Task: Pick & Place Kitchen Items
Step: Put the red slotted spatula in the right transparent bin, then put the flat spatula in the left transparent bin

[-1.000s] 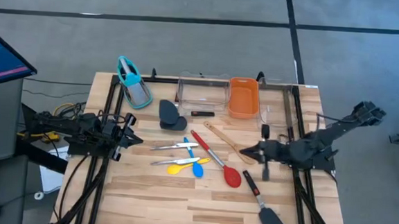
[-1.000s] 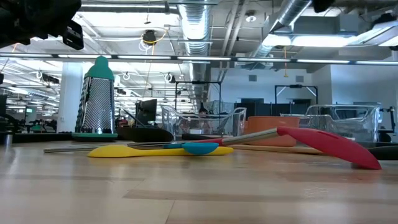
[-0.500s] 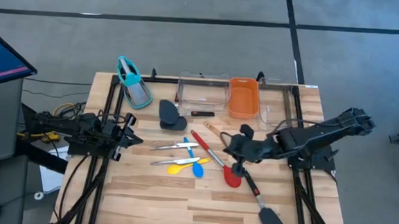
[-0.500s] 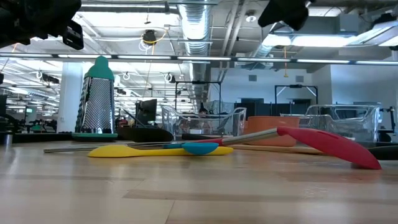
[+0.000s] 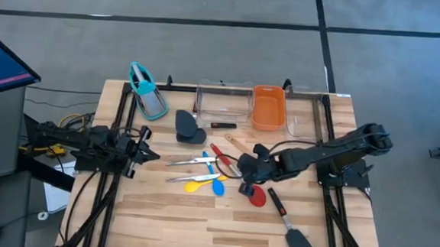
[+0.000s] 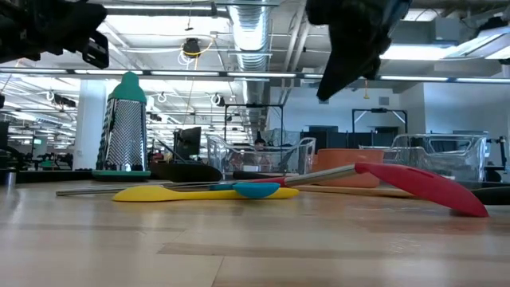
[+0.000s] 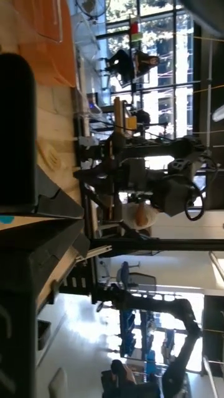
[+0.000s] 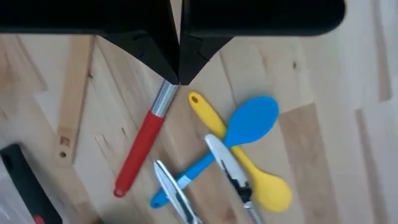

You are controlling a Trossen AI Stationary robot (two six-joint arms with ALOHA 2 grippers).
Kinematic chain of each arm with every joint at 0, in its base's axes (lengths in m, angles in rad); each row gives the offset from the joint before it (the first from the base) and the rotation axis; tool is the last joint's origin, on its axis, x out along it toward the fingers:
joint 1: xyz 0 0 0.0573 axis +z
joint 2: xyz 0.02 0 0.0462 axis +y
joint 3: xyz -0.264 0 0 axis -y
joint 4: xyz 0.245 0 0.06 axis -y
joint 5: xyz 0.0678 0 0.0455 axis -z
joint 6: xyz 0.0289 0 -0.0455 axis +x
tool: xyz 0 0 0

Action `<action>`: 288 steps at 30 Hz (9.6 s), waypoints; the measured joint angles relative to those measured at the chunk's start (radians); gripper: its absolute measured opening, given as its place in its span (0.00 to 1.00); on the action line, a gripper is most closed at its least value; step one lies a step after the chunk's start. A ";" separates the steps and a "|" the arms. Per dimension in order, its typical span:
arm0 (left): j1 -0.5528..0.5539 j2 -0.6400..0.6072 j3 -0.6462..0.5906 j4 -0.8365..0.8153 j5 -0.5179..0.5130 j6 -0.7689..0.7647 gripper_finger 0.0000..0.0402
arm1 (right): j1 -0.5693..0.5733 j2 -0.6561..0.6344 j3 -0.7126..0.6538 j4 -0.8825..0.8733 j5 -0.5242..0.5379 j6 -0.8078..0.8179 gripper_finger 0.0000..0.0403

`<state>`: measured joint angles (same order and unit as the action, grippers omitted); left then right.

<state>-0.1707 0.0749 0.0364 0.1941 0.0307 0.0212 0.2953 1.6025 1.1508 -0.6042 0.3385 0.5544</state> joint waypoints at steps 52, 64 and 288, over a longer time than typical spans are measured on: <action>0.000 0.190 0.000 0.032 0.000 -0.003 0.01 | -0.056 0.212 0.000 -0.046 -0.212 0.237 0.42; 0.000 0.190 0.000 0.032 0.000 -0.003 0.01 | -0.055 0.240 0.000 -0.043 -0.211 0.182 0.40; 0.000 0.221 0.000 0.101 0.000 0.000 0.01 | 0.113 -0.253 -0.017 -0.090 0.097 0.179 0.00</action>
<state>-0.1703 0.2962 0.0364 0.2953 0.0306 0.0216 0.4080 1.3495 1.1341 -0.6939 0.4351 0.7335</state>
